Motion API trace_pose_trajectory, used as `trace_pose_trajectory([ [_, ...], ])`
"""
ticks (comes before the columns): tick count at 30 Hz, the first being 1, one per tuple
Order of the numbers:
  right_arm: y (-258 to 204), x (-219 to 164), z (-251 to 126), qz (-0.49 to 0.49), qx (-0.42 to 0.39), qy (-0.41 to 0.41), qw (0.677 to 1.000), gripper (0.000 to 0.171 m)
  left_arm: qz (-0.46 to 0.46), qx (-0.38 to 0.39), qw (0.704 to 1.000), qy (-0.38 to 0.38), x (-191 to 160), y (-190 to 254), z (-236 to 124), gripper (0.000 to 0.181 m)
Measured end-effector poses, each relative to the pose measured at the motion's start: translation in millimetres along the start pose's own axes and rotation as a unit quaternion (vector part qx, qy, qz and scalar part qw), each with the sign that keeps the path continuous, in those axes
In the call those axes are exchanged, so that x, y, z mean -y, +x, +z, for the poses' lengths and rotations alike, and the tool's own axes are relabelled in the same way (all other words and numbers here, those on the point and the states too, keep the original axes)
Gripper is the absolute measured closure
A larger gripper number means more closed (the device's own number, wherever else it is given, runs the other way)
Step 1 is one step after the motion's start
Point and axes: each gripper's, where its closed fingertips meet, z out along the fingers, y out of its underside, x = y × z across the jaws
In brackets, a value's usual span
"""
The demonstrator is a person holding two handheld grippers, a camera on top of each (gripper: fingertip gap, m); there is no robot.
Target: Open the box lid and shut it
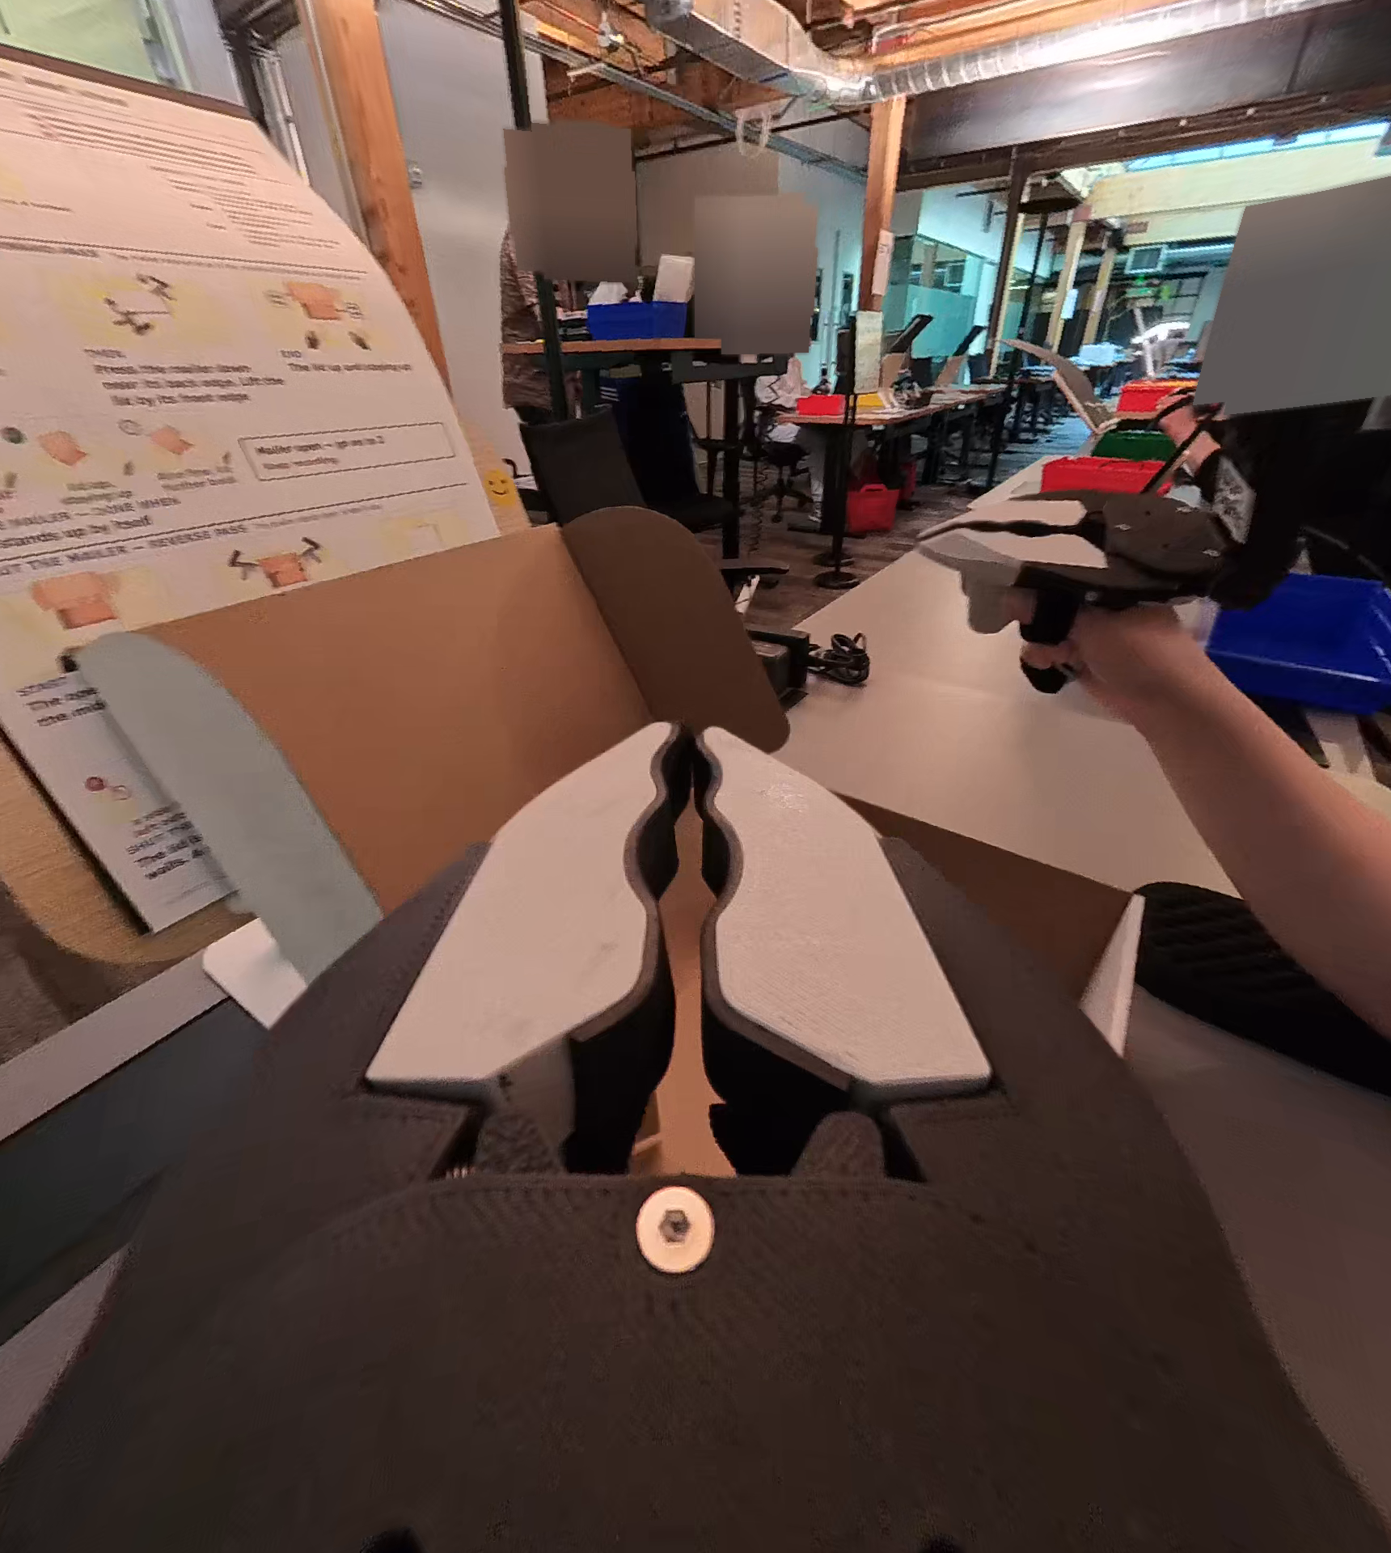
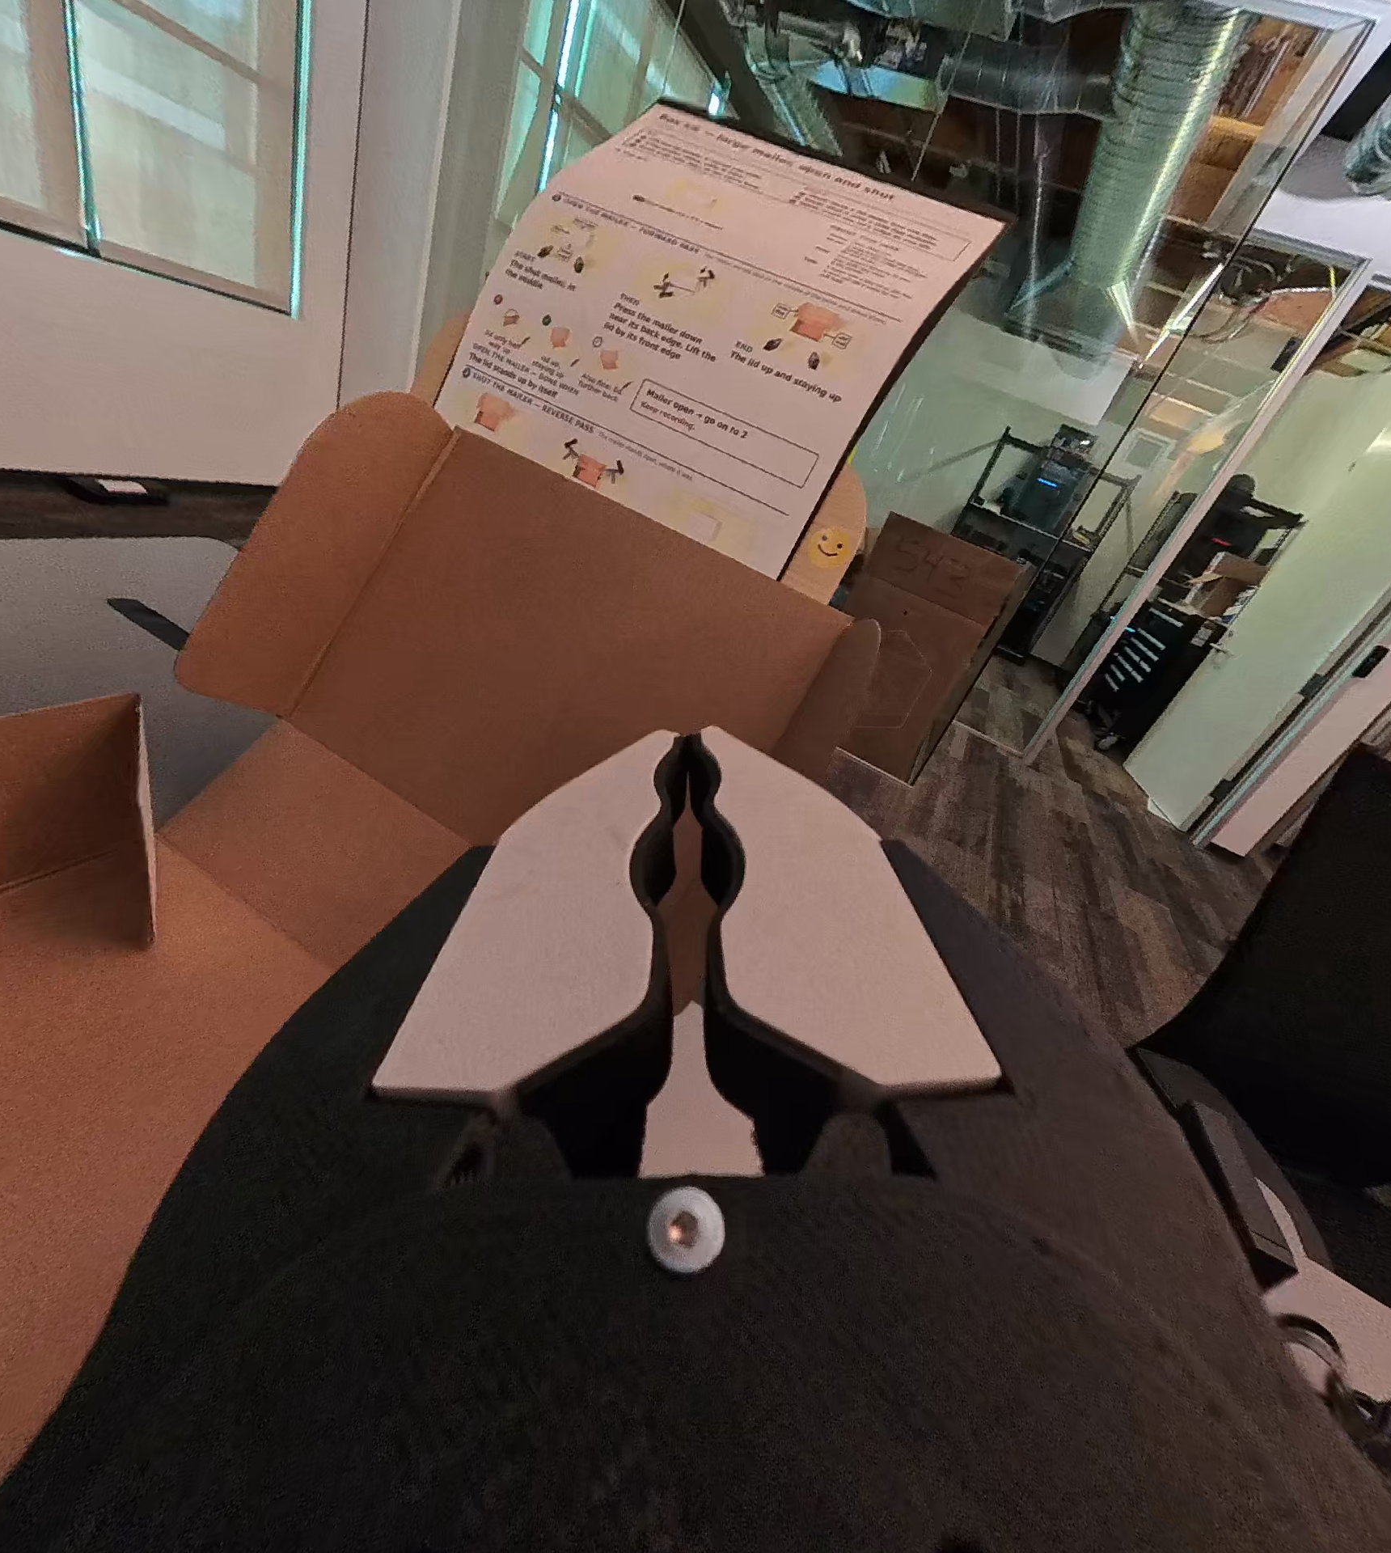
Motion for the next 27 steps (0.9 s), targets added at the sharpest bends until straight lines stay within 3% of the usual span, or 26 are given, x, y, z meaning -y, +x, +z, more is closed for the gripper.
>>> trace_pose_trajectory([
  [13,5.7,35.5,-18.6,-0.022,-0.057,0.075,0.995,0.171,-0.041,0.039,0.998,-0.011,-15.5,-37.8,-3.1,0.181],
  [20,-11.3,74.9,-42.3,-0.064,-0.064,0.124,0.988,0.171,-0.011,0.037,0.999,-0.012,-7.5,-23.1,-4.6,0.181],
  [27,-12.4,73.3,-39.6,-0.080,-0.064,0.112,0.988,0.171,0.028,0.041,0.999,-0.008,2.7,-8.4,-8.9,0.181],
])
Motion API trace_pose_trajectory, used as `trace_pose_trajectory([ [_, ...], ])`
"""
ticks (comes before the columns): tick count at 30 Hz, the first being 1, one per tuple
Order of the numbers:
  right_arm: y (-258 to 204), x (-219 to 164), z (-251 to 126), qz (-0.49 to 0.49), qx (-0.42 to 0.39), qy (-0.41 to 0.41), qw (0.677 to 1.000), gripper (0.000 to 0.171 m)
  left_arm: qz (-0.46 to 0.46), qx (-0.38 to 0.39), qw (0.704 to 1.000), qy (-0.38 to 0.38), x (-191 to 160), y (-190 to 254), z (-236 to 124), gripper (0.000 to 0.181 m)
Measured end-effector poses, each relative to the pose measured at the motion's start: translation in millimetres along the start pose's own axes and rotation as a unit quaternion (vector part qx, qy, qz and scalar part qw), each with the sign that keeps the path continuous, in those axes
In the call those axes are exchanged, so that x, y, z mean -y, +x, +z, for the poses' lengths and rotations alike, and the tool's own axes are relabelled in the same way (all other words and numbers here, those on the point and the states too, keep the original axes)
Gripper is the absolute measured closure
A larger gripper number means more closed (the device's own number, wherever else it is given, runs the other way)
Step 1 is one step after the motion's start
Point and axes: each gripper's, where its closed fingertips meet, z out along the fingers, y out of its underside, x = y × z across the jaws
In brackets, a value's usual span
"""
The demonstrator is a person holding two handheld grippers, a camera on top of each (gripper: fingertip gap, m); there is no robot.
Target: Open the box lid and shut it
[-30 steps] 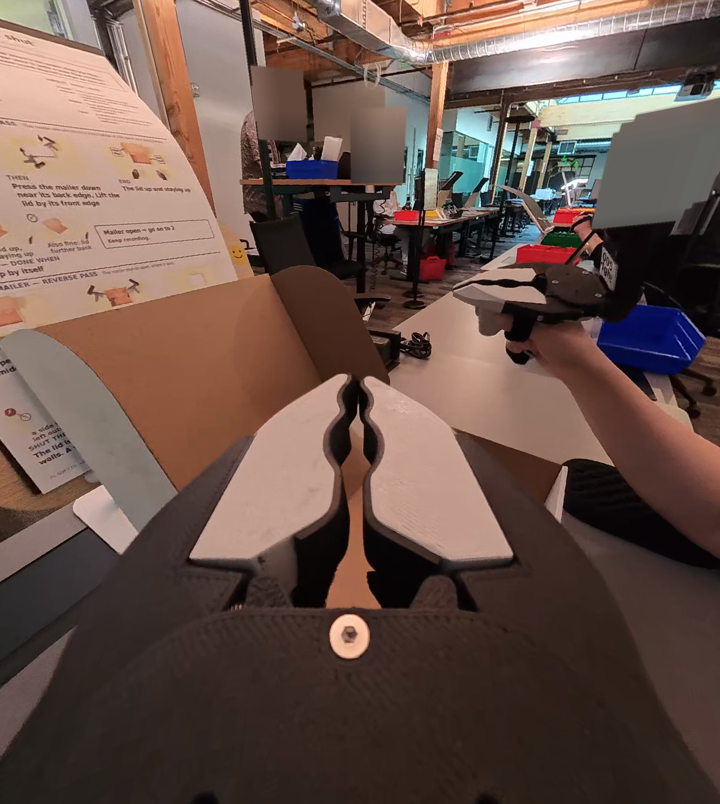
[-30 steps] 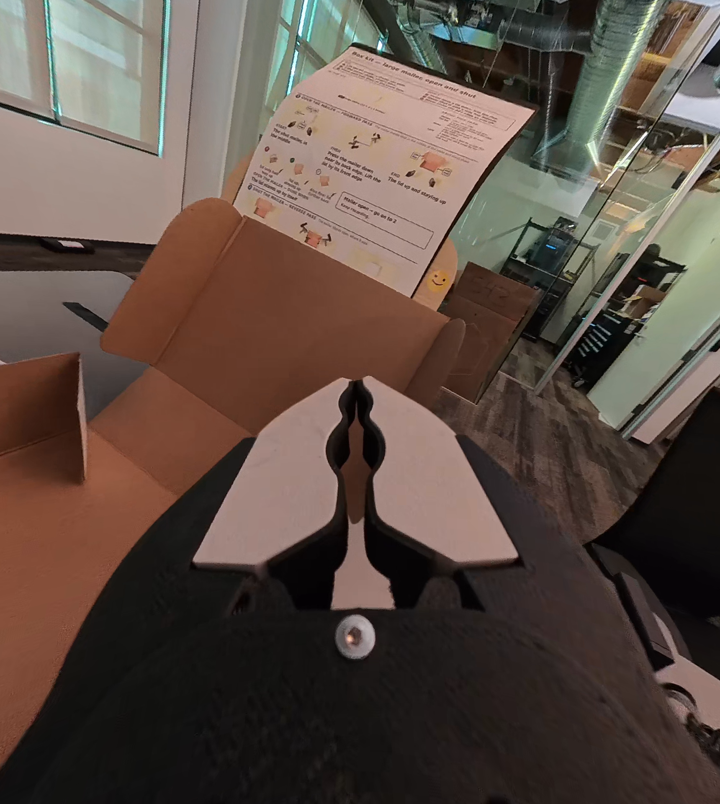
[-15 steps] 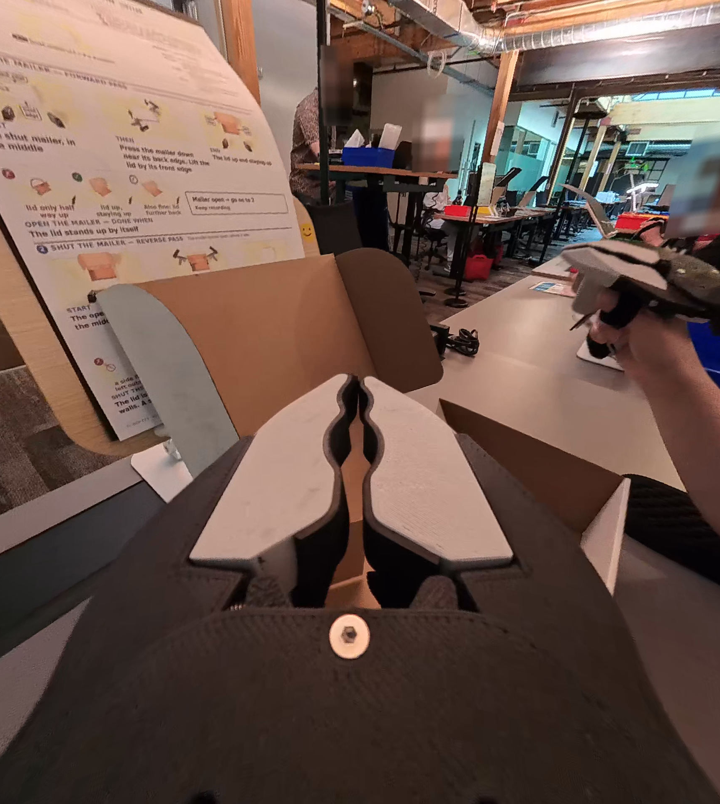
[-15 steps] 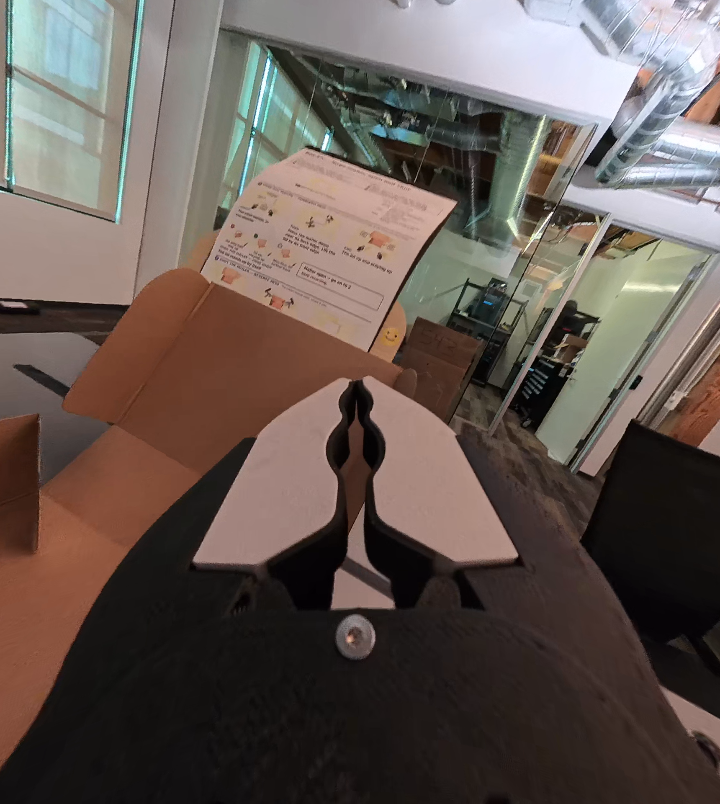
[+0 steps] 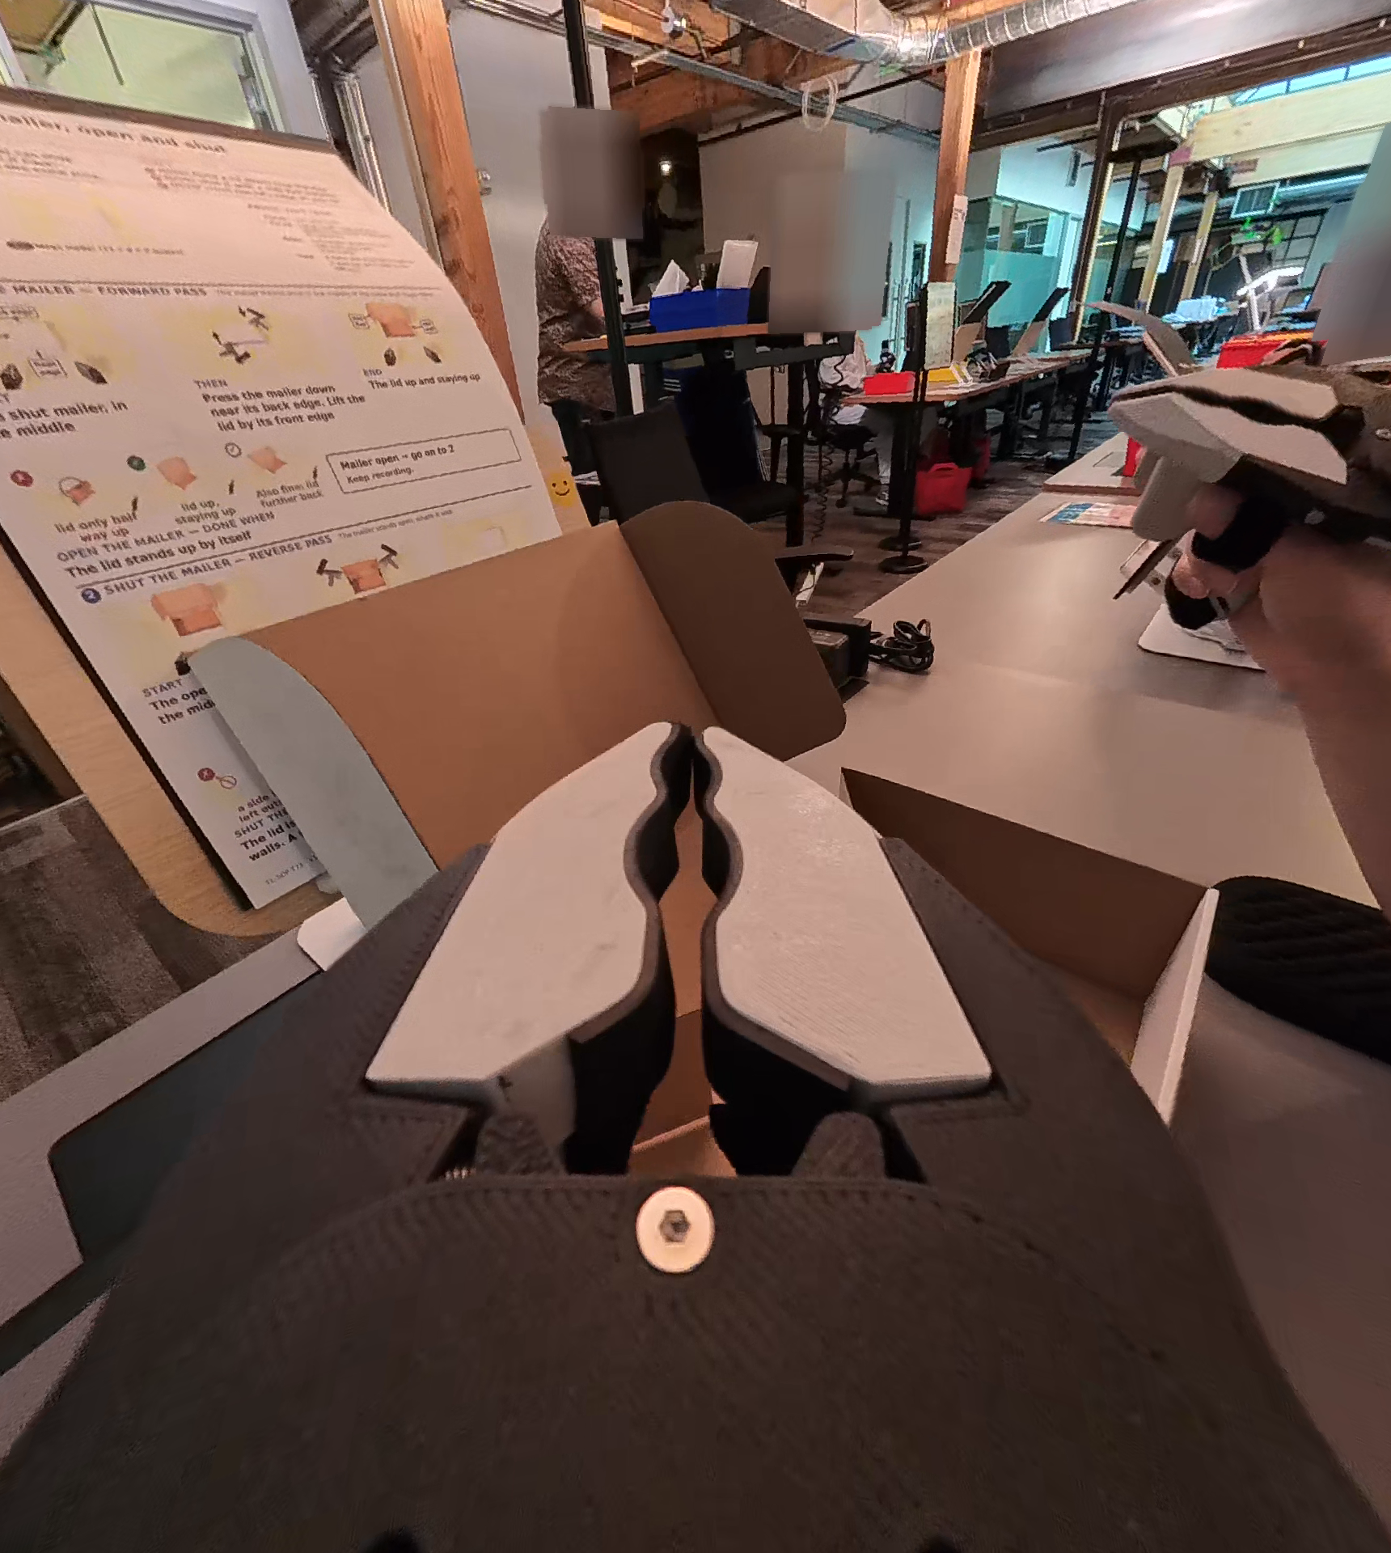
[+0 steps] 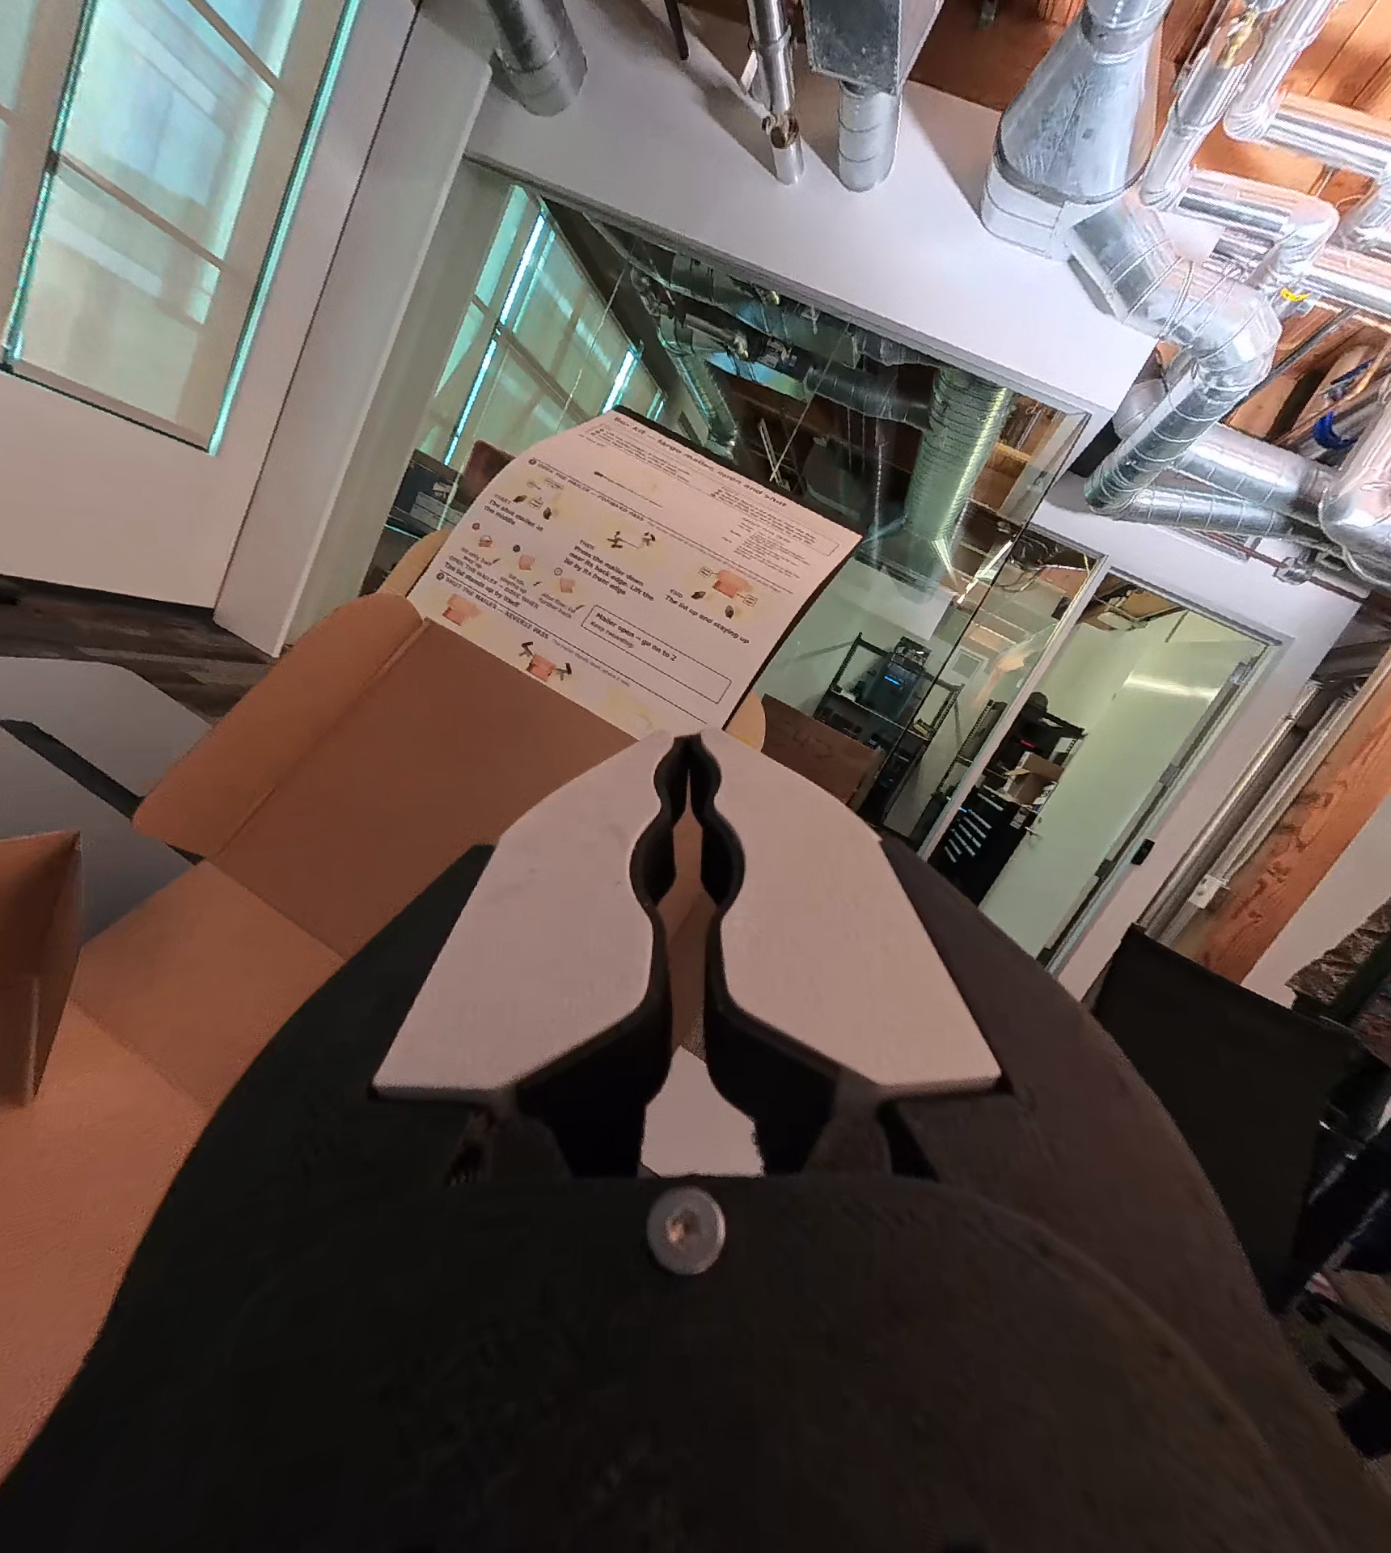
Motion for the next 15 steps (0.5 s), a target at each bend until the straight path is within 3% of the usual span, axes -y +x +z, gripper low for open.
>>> trace_pose_trajectory([
  [15,-7.7,-25.8,8.7,-0.018,-0.005,-0.050,0.999,0.171,-0.069,-0.060,0.995,0.041,8.4,4.3,-1.4,0.181],
])
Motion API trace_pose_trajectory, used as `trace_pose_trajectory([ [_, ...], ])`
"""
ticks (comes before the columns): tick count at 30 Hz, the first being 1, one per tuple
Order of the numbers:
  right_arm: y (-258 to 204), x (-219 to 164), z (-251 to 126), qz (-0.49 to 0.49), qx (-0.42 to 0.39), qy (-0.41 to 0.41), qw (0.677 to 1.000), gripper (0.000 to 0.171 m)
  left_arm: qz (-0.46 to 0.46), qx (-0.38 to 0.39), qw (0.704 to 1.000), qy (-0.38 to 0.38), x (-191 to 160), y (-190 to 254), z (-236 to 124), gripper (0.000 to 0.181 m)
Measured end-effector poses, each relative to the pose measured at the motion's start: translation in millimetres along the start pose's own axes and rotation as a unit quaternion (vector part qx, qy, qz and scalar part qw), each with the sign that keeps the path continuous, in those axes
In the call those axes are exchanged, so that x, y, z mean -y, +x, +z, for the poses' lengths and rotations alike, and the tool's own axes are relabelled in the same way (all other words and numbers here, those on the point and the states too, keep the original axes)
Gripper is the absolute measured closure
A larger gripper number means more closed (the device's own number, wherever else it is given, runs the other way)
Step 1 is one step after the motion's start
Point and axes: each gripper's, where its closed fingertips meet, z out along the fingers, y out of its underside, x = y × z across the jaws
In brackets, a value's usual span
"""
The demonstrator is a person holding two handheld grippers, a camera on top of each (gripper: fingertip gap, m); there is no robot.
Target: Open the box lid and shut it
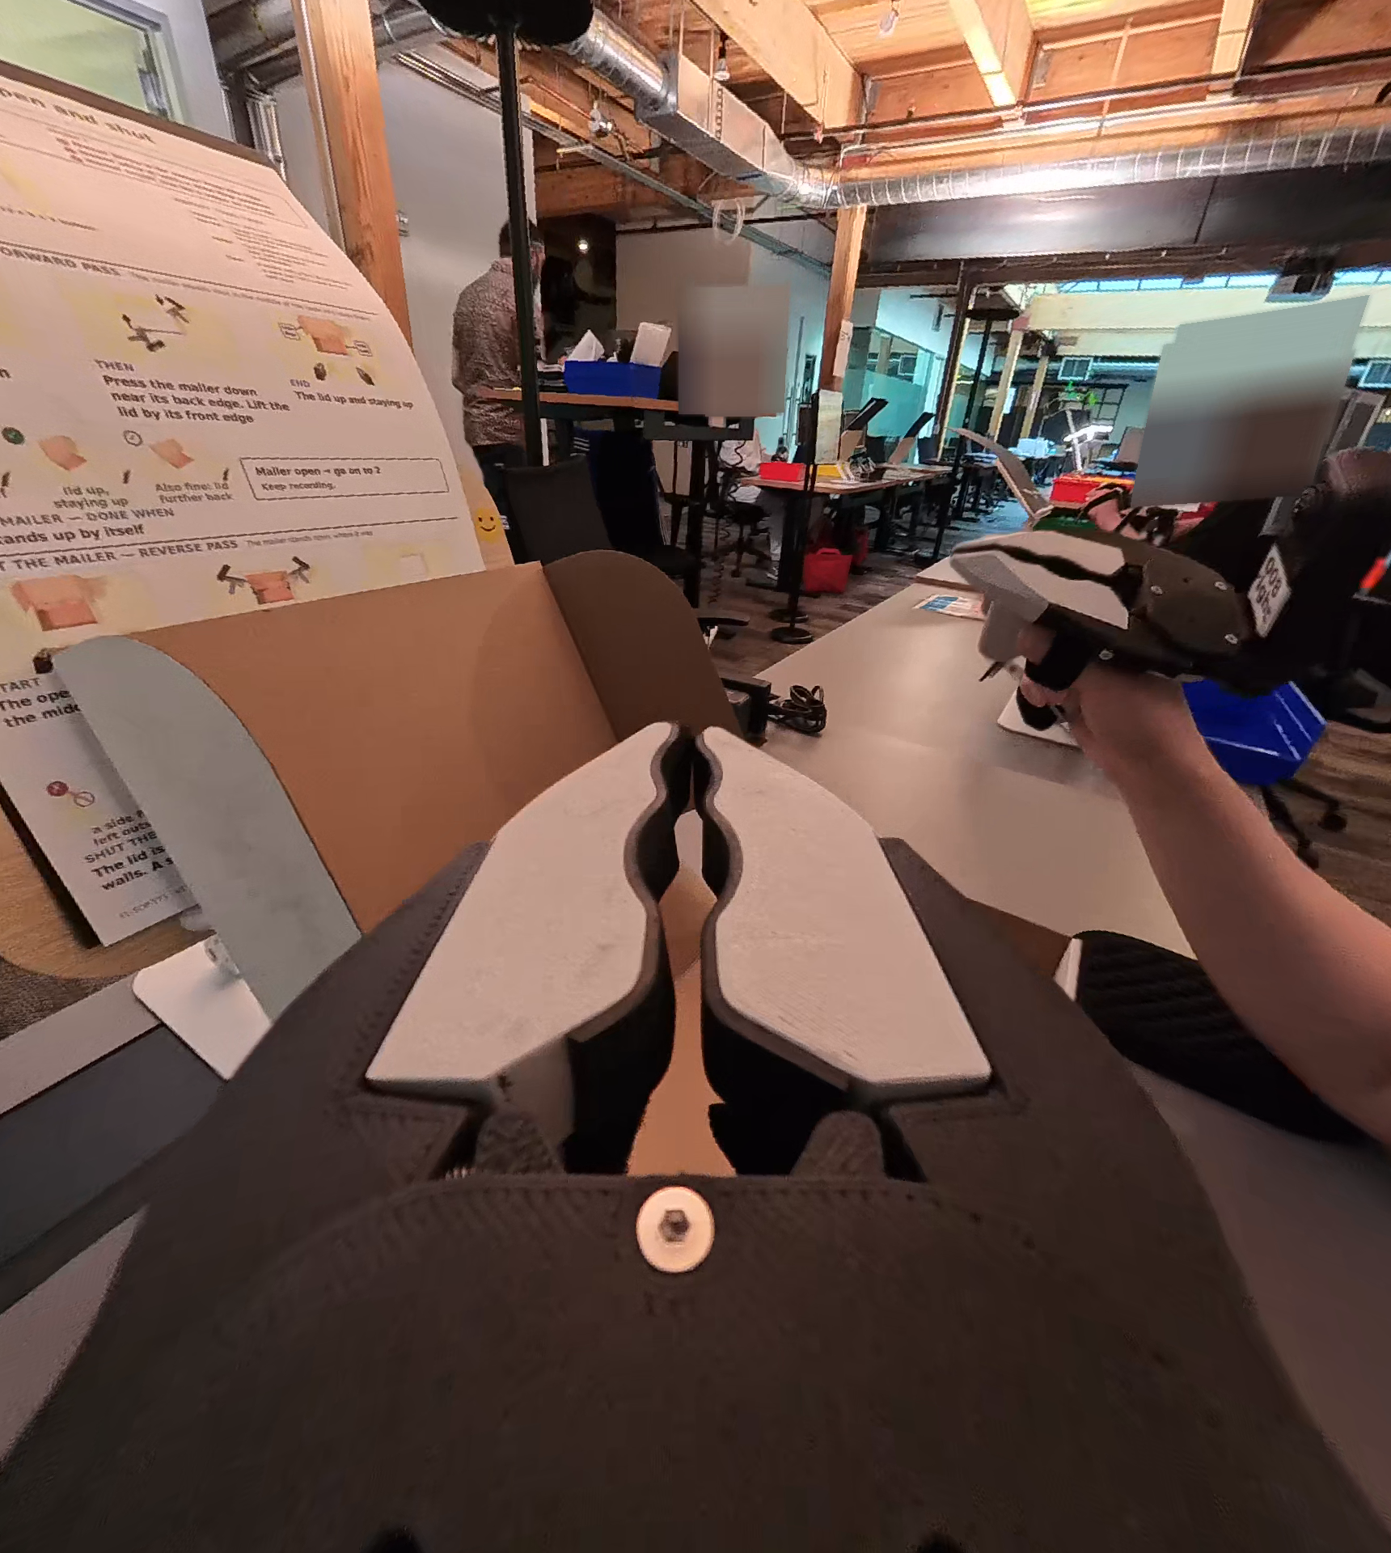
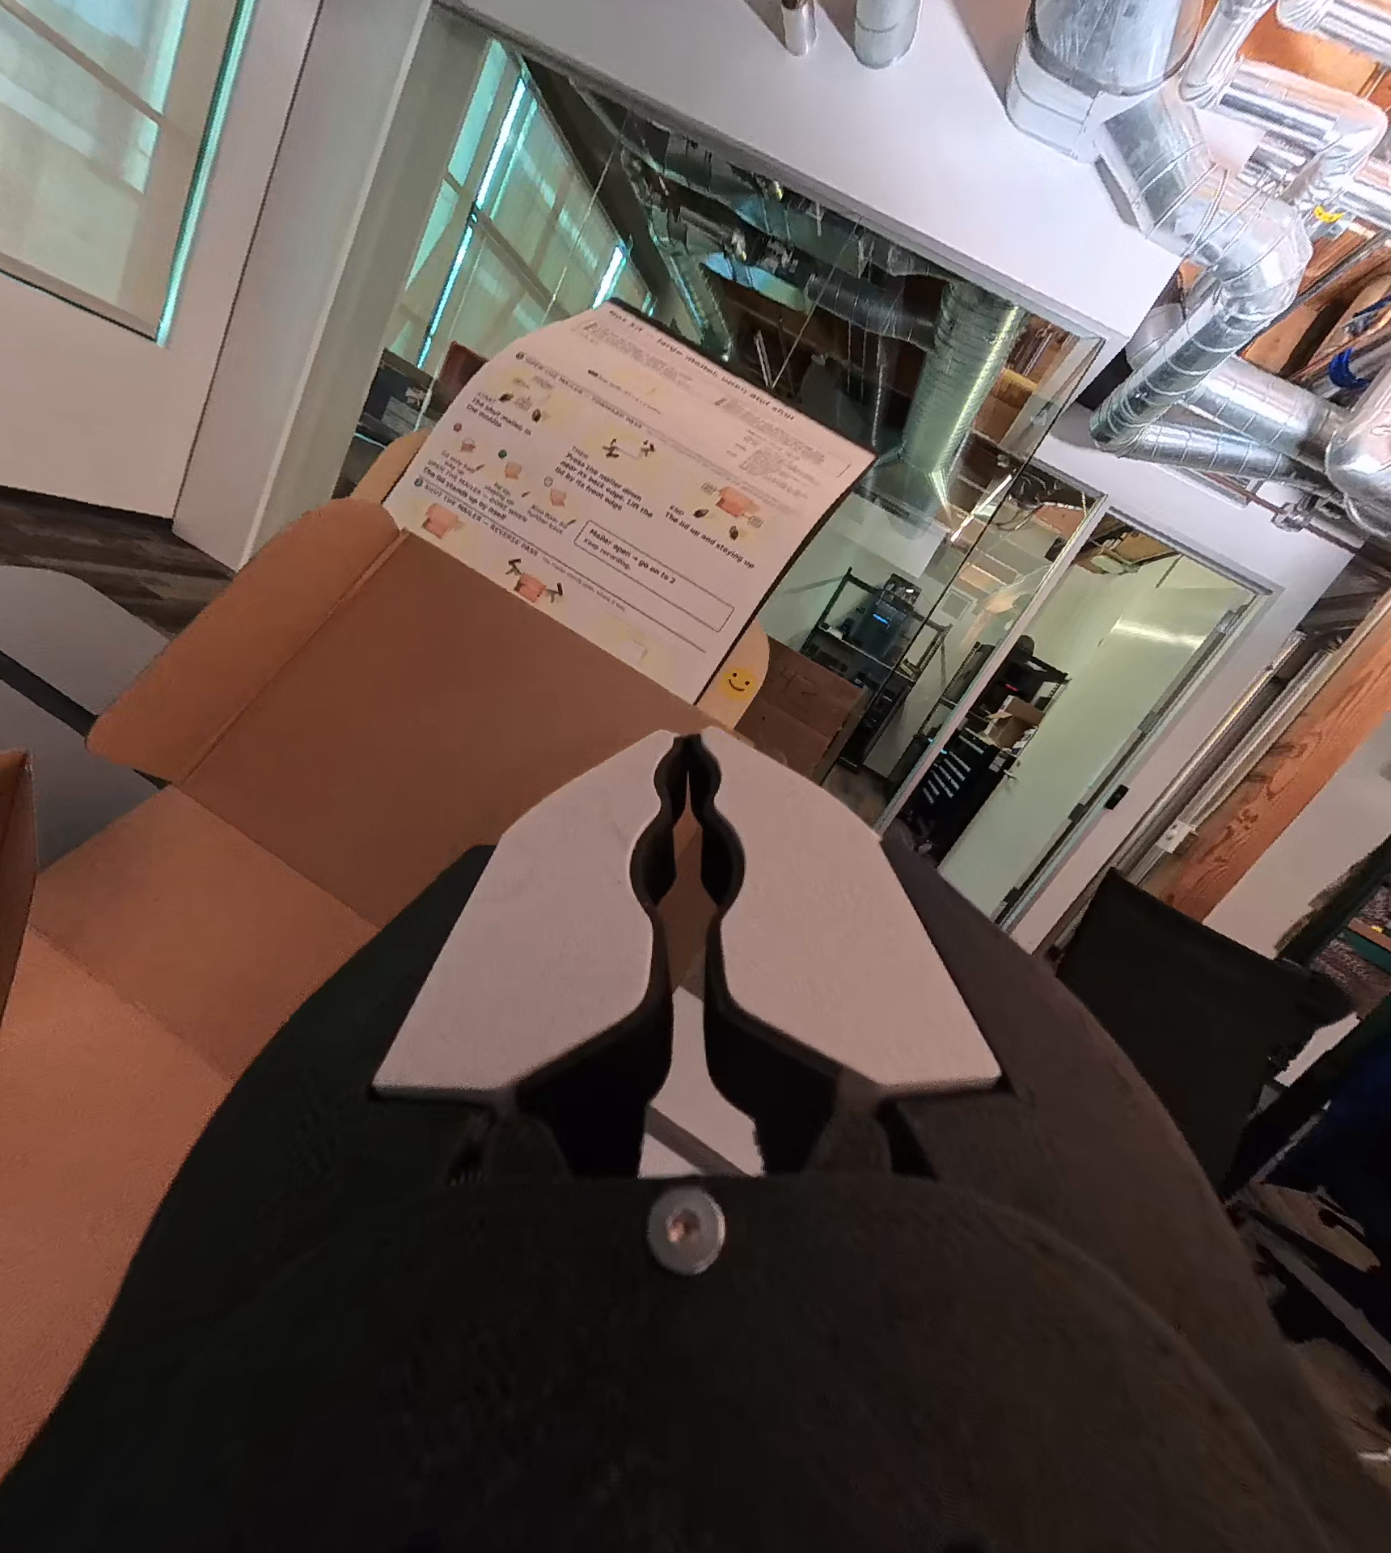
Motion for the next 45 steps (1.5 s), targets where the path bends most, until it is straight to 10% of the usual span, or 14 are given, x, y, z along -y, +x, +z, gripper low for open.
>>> trace_pose_trajectory([
  [30,3.4,-23.7,6.7,0.070,0.047,-0.027,0.996,0.171,0.036,0.068,0.996,-0.041,-13.8,-15.6,2.1,0.181],
  [45,-13.8,-46.8,15.8,0.064,0.096,-0.074,0.991,0.164,0.074,0.170,0.977,-0.103,-31.1,-50.3,-4.1,0.144],
])
